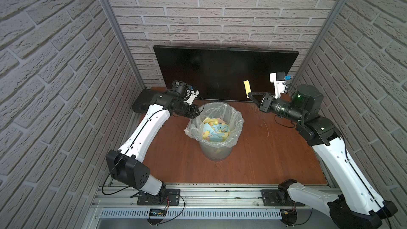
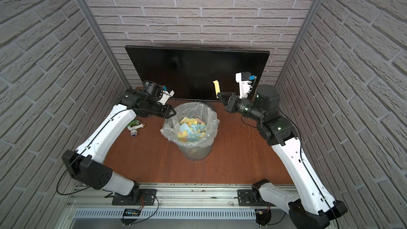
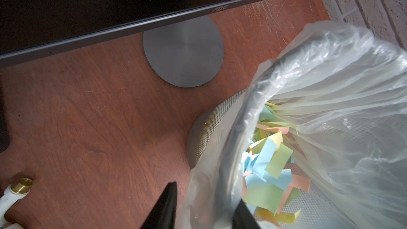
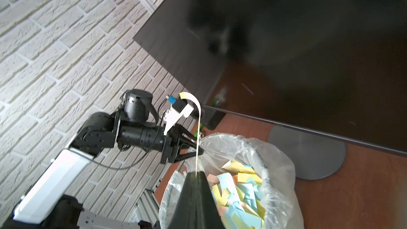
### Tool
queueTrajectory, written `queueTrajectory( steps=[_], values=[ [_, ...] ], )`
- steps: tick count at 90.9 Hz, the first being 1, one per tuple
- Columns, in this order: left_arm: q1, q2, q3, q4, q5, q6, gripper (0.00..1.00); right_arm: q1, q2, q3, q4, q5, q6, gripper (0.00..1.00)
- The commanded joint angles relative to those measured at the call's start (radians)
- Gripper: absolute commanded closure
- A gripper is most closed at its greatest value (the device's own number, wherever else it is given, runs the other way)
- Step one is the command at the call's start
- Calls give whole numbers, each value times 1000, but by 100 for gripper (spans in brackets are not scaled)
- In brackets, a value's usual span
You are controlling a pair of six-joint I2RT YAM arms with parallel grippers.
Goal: Remove the sticky note from the monitor
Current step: Tear off the sticky note from the monitor, then place the sticky note in the trash bin.
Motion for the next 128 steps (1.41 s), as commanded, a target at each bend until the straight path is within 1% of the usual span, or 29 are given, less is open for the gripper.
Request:
queueTrajectory(
  steps=[1,16,32,44,69,93,118,128],
  values=[
    [13,-14,16,3,-8,3,62,75,-3,-13,-12,53,-79,97],
    [13,-15,18,3,-9,3,63,196,32,-23,-62,121,-145,97],
    [13,-16,18,1,-10,4,63,342,139,7,-175,246,-236,97],
    [14,-17,18,1,-10,4,62,389,214,33,-228,300,-267,97],
    [15,-25,12,1,-10,4,62,448,360,103,-287,396,-315,97],
    [15,-26,14,1,-8,4,62,456,421,161,-350,512,-333,97],
    [16,-27,15,3,-7,3,62,455,451,168,-384,538,-345,93],
    [15,-26,17,3,-6,3,62,455,455,169,-385,538,-345,91]
  ],
)
